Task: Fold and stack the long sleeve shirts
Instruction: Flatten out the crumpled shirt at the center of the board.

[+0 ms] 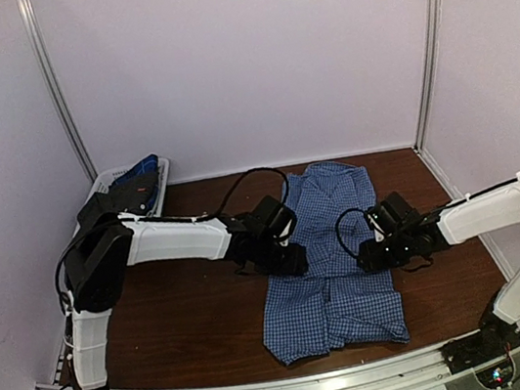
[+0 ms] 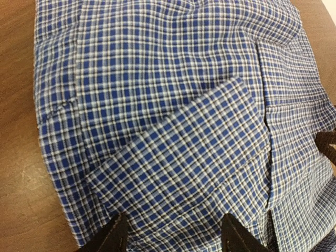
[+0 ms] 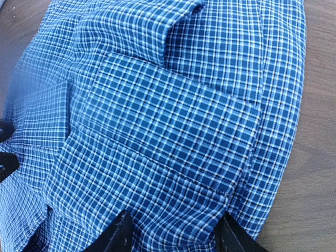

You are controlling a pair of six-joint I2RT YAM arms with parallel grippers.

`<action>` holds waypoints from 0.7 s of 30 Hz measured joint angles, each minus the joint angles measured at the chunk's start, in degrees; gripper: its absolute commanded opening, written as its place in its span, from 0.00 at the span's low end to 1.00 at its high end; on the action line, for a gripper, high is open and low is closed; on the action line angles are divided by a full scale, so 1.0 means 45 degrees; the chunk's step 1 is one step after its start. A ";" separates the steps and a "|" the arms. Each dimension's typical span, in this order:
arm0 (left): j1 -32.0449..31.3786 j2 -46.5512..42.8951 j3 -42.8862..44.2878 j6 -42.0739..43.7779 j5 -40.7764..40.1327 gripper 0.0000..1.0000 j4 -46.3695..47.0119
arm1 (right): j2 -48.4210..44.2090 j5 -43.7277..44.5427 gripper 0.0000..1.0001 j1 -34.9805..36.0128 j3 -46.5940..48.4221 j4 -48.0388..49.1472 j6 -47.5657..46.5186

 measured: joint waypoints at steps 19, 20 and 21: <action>-0.0559 0.0146 0.0340 0.0413 -0.0889 0.38 -0.0466 | 0.0330 0.0068 0.07 0.0248 0.0510 0.0136 0.0165; -0.0588 0.0151 0.0423 0.0452 -0.0884 0.35 -0.0510 | 0.0267 0.0136 0.06 0.0253 0.0559 0.0068 0.0170; -0.0612 0.0151 0.0491 0.0461 -0.0889 0.30 -0.0525 | 0.0194 0.0223 0.05 0.0257 0.0646 -0.0024 0.0160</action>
